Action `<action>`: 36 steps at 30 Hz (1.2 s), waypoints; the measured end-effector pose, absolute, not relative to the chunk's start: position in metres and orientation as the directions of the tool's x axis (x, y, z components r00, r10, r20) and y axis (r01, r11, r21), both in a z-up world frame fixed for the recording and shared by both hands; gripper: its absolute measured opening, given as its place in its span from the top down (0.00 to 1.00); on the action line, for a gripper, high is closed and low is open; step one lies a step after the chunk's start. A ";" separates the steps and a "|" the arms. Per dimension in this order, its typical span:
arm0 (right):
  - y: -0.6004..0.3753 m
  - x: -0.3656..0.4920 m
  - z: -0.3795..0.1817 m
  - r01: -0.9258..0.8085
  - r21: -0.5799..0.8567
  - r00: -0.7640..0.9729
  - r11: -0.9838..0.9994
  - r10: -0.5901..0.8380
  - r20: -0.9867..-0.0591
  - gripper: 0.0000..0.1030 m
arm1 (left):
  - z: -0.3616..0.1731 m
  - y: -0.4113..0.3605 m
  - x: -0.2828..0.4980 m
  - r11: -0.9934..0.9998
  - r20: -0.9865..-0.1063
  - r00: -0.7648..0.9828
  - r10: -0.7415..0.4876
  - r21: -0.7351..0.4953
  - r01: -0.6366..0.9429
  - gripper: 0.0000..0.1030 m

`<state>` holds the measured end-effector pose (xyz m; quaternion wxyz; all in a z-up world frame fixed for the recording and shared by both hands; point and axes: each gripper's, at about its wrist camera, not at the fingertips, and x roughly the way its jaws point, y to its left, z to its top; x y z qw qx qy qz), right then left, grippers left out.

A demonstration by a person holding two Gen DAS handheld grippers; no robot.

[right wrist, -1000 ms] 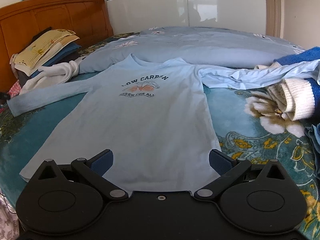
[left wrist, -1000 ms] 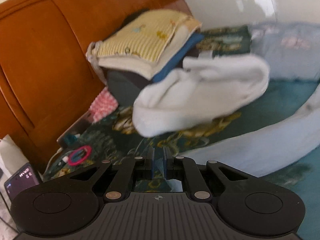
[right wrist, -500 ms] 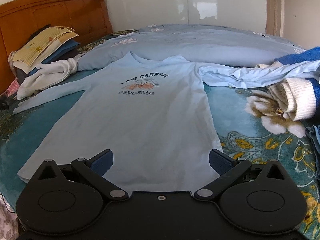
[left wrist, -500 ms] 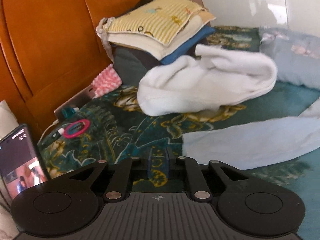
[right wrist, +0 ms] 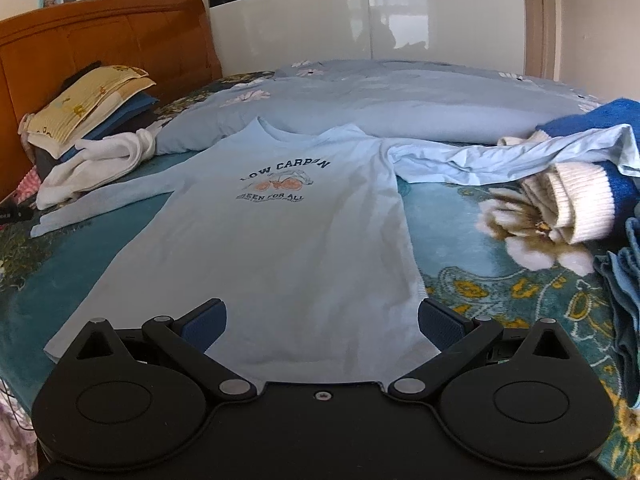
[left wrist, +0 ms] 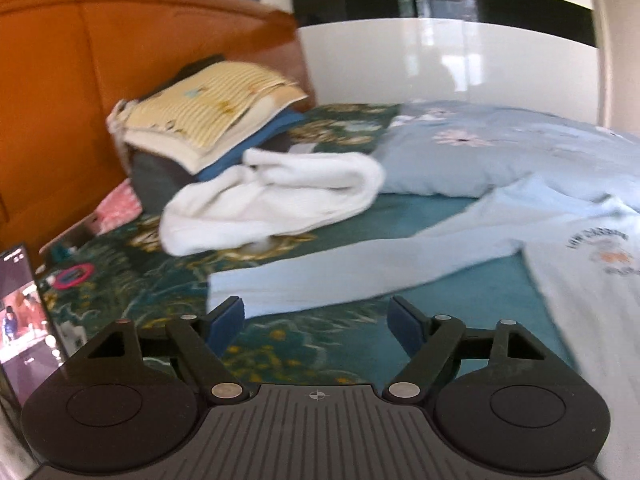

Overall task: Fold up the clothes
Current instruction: 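Open the left gripper and move both grippers over the shirt hem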

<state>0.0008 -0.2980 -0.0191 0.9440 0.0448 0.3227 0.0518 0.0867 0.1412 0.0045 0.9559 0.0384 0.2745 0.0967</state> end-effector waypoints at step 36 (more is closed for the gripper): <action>-0.368 -0.034 -0.045 0.089 0.255 0.793 0.963 0.086 -0.602 0.01 | -0.048 0.009 0.013 0.994 -0.668 0.737 -0.107 -0.052 0.097 0.02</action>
